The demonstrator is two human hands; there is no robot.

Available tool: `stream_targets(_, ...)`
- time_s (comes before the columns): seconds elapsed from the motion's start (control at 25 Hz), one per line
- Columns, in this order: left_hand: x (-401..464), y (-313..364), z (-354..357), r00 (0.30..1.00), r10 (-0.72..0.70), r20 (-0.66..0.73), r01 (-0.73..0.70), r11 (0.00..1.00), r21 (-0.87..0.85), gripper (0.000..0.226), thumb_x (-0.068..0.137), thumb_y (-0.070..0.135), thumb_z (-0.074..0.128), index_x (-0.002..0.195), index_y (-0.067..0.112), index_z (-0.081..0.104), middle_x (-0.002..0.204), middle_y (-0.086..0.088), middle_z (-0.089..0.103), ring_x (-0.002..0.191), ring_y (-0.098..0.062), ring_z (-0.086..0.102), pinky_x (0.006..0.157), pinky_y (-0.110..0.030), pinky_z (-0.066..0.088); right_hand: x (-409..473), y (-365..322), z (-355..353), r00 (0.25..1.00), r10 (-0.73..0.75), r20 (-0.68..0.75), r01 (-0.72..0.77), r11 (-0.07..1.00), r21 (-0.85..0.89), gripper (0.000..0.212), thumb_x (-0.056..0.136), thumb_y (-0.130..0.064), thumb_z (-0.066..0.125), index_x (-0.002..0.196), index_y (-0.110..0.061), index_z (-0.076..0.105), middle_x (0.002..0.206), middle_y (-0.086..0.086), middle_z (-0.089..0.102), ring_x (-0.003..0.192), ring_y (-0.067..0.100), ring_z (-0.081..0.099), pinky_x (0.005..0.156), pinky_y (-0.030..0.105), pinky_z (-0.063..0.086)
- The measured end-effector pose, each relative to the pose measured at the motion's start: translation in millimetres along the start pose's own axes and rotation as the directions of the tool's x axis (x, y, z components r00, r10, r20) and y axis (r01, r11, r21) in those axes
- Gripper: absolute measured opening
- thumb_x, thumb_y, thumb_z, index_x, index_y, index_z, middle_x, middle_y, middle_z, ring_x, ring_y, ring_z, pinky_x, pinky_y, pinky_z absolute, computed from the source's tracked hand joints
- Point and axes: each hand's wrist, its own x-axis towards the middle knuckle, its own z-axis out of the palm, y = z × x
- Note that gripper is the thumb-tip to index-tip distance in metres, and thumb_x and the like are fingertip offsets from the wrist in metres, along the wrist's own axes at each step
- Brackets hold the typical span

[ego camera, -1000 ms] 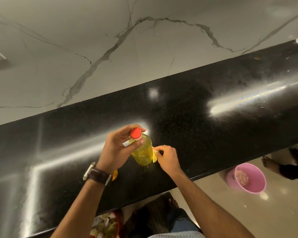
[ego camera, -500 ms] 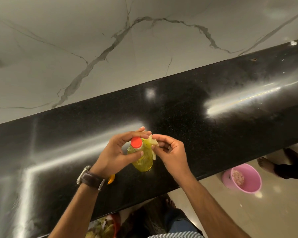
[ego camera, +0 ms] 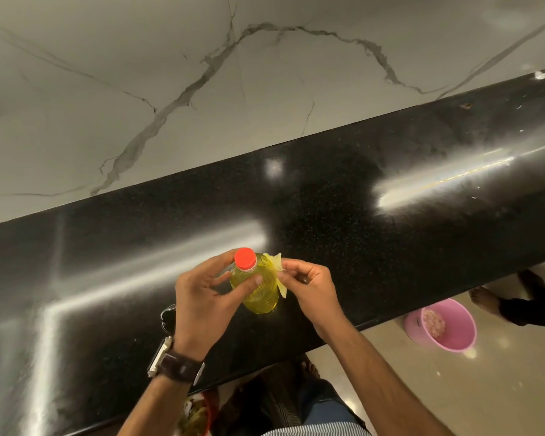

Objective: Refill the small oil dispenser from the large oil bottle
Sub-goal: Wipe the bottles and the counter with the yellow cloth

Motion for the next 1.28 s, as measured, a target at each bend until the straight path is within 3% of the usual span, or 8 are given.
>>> stream_targets(0.24,1.7,-2.7,-1.9,0.999,-0.003,0.032,0.004,0.999,-0.034,0.047,0.076,0.014,0.089,0.120,0.014,0.074,0.116,0.005,0.078,0.112,-0.016,0.073,0.094,-0.040,0.061,6.9,-34.8,-6.2,0.929,-0.307,0.206,0.353,0.903,-0.245,0.026,0.093,0.004,0.071,0.106,-0.016,0.082,0.108,-0.006,0.079,0.106,0.009,0.073,0.092,0.029,0.060)
stream_targets(0.44,0.5,-3.7,-0.3,0.999,-0.018,0.033,0.019,0.998,-0.052,0.045,0.077,0.012,0.088,0.120,0.015,0.074,0.114,0.005,0.077,0.113,-0.015,0.072,0.094,-0.036,0.061,20.4,5.1,-9.7,0.988,-0.128,0.086,0.152,0.900,-0.409,0.022,0.090,-0.006,0.075,0.107,-0.019,0.081,0.094,-0.006,0.078,0.090,0.010,0.073,0.086,0.047,0.062)
stream_targets(0.6,0.8,-3.0,0.5,1.000,-0.017,0.022,0.018,0.998,-0.055,0.046,0.077,0.012,0.088,0.121,0.013,0.073,0.115,0.005,0.077,0.114,-0.015,0.071,0.094,-0.033,0.061,11.5,0.5,-3.1,0.983,-0.184,0.025,0.185,0.952,-0.242,0.035,0.093,-0.004,0.072,0.122,-0.022,0.076,0.101,-0.006,0.078,0.098,0.012,0.073,0.090,0.034,0.061)
stream_targets(0.68,-1.5,-3.7,-0.3,1.000,-0.005,0.029,0.006,0.999,-0.050,0.046,0.077,0.017,0.087,0.121,0.015,0.073,0.116,0.007,0.077,0.114,-0.015,0.071,0.093,-0.032,0.060,4.9,-7.7,1.3,0.966,-0.256,0.038,0.258,0.941,-0.219,0.030,0.094,-0.002,0.070,0.118,-0.020,0.078,0.104,-0.010,0.077,0.103,0.011,0.072,0.089,0.027,0.060)
stream_targets(0.8,-2.7,1.3,0.1,1.000,-0.002,0.015,0.003,0.998,-0.059,0.046,0.076,0.022,0.086,0.120,0.021,0.072,0.116,0.011,0.077,0.114,-0.012,0.071,0.093,-0.029,0.060,8.9,13.7,0.5,0.962,-0.273,0.027,0.268,0.913,-0.307,0.019,0.094,-0.004,0.071,0.103,-0.018,0.079,0.100,-0.011,0.074,0.098,0.011,0.071,0.085,0.031,0.060)
stream_targets(1.04,-4.7,3.3,1.7,1.000,0.013,0.003,-0.013,0.999,-0.031,0.047,0.077,0.014,0.087,0.119,0.026,0.071,0.115,0.017,0.076,0.112,-0.007,0.071,0.091,-0.025,0.059,16.0,90.6,3.7,0.998,-0.048,-0.041,0.010,0.756,-0.655,0.017,0.092,-0.008,0.073,0.103,-0.019,0.078,0.096,-0.009,0.073,0.092,0.005,0.069,0.087,0.034,0.061)
stream_targets(1.16,-5.1,2.0,1.4,1.000,0.024,0.003,-0.024,0.999,-0.024,0.047,0.077,0.017,0.087,0.120,0.027,0.071,0.115,0.018,0.075,0.111,-0.007,0.071,0.091,-0.025,0.059,13.9,73.9,11.4,0.994,-0.048,-0.103,-0.022,0.811,-0.585,0.016,0.092,-0.009,0.074,0.102,-0.020,0.079,0.096,-0.008,0.075,0.094,0.009,0.072,0.087,0.032,0.061)
stream_targets(1.28,-4.8,1.4,1.5,1.000,0.019,0.002,-0.019,0.999,-0.042,0.046,0.078,0.019,0.086,0.121,0.022,0.072,0.116,0.015,0.076,0.112,-0.010,0.071,0.092,-0.027,0.060,5.3,17.2,7.6,0.985,-0.135,-0.107,0.090,0.933,-0.349,0.024,0.091,-0.003,0.073,0.097,-0.025,0.080,0.093,-0.009,0.077,0.092,0.006,0.072,0.087,0.030,0.061)
